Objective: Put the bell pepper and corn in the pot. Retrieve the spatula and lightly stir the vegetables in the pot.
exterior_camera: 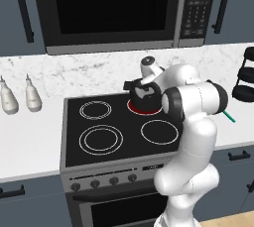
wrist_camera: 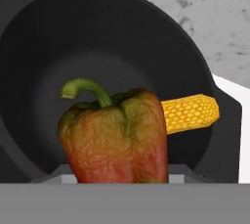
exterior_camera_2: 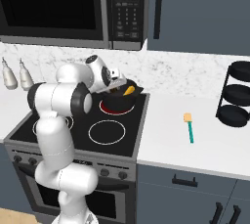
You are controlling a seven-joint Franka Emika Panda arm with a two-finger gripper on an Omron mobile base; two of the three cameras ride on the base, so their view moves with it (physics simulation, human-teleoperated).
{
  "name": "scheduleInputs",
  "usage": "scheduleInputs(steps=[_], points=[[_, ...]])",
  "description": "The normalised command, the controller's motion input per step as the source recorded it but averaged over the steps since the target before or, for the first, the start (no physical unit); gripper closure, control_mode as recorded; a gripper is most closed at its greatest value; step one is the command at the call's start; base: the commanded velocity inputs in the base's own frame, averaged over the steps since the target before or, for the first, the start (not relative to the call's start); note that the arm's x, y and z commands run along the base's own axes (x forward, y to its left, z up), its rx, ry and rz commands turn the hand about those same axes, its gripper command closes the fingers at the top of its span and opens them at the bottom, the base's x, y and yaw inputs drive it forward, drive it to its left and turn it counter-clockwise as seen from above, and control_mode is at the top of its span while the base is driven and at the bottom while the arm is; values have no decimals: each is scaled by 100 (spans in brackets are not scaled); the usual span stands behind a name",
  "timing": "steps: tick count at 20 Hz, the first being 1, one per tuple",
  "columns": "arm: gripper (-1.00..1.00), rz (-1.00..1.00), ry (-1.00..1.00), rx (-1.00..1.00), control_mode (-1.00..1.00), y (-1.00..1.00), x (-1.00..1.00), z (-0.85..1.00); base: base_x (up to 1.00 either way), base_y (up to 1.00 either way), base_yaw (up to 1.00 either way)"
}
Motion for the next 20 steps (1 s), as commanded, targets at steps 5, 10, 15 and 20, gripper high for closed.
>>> scheduleInputs(steps=[5, 10, 15, 20], points=[[-100, -4, -5, 0, -100, -6, -7, 0, 0, 0, 0], [-100, -2, -11, 0, -100, -1, -78, 21, 0, 0, 0], [-100, 0, -6, 1, -100, -11, -100, 16, 0, 0, 0], [-100, -1, -7, 4, -100, -39, -100, 36, 0, 0, 0]])
